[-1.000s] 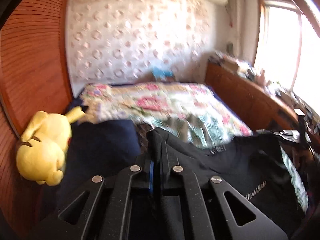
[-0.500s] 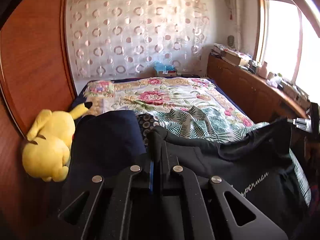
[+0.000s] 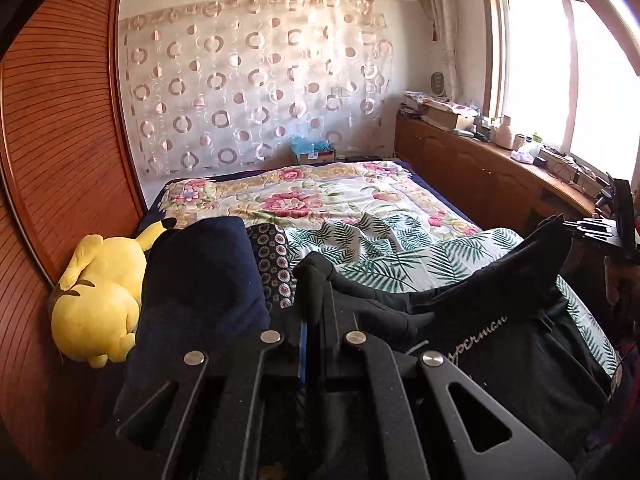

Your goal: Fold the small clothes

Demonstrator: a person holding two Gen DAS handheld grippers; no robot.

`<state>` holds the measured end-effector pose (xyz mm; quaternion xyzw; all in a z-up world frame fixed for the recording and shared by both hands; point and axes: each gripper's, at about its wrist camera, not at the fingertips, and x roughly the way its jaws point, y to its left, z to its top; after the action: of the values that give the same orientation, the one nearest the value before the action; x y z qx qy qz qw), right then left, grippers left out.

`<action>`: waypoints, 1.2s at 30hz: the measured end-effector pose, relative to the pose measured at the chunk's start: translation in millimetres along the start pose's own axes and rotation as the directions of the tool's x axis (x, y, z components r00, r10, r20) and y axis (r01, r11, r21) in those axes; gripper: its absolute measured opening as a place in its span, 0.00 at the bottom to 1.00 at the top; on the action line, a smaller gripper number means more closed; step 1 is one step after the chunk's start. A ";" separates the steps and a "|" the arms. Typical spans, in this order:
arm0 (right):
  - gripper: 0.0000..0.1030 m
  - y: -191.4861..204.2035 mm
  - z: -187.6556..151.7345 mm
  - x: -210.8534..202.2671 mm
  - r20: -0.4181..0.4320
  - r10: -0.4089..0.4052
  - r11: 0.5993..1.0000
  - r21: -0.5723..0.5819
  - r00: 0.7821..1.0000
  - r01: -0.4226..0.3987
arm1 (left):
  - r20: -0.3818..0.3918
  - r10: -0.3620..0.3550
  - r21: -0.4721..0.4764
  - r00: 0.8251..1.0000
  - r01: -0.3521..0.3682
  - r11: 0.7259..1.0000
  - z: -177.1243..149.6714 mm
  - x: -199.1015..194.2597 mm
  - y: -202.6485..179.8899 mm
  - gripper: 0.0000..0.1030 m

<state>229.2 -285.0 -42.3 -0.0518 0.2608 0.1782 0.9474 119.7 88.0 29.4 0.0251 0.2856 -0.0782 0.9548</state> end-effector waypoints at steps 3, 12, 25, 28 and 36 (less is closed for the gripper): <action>0.06 4.2 -12.2 -12.7 0.007 0.016 1.000 0.012 1.000 -0.016 | -0.004 -0.025 -0.002 1.000 0.025 1.000 -16.4 -8.1 -6.4 0.04; 0.06 8.7 -65.7 -55.4 -0.021 0.057 0.997 0.044 0.998 -0.056 | -0.010 -0.057 -0.050 0.998 0.057 0.997 -82.9 -40.5 -8.1 0.04; 0.06 7.5 -116.0 -134.9 -0.080 0.020 0.999 0.029 0.997 -0.018 | -0.036 -0.029 -0.172 0.999 0.022 0.985 -142.5 -91.7 24.8 0.04; 0.06 8.4 -125.0 -143.5 -0.107 0.025 0.999 0.045 0.994 -0.021 | -0.042 -0.033 -0.193 0.999 0.025 0.981 -153.6 -103.0 28.7 0.04; 0.06 22.2 -144.7 -142.4 -0.196 0.028 0.999 0.028 0.980 -0.023 | -0.123 -0.024 -0.157 0.992 0.004 0.988 -164.9 -107.7 21.8 0.07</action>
<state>38.2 -336.2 -93.6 -0.0537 0.3557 0.1809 0.9153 -54.9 139.4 -49.1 -0.0469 0.3499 -0.0607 0.9336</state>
